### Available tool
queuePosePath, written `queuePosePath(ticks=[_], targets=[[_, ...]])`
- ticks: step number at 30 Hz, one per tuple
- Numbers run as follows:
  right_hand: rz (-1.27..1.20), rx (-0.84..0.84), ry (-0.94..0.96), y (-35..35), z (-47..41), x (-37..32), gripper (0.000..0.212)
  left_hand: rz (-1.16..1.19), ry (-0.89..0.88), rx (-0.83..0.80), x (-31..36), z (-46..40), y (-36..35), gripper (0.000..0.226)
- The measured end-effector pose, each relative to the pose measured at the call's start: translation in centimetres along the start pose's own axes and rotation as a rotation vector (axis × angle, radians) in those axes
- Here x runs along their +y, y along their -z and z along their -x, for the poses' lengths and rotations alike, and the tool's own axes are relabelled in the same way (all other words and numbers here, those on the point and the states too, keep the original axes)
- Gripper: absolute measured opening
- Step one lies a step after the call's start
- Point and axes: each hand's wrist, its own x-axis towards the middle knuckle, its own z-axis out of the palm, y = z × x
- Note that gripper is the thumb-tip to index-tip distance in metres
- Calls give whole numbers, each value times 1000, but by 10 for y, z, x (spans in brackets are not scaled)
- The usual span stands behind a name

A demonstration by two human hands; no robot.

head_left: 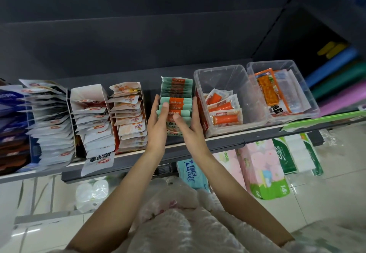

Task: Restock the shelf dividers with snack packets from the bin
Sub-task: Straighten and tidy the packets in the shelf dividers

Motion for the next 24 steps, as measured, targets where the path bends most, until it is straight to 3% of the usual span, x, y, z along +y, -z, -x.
queuePosePath(ticks=[12,14,20,24], targets=[[300,80,205,6,-17,-8,79,-9,-172,-73,8,-11,0,54],[332,40,130,0,-22,-12,79,-30,-135,-45,7,-17,0,56],[-54,-19,-22,10,-14,-10,62,13,-53,-72,3,-10,4,52],[-53,-70,-10,13,-2,4,69,41,-43,-66,-13,-2,6,53]])
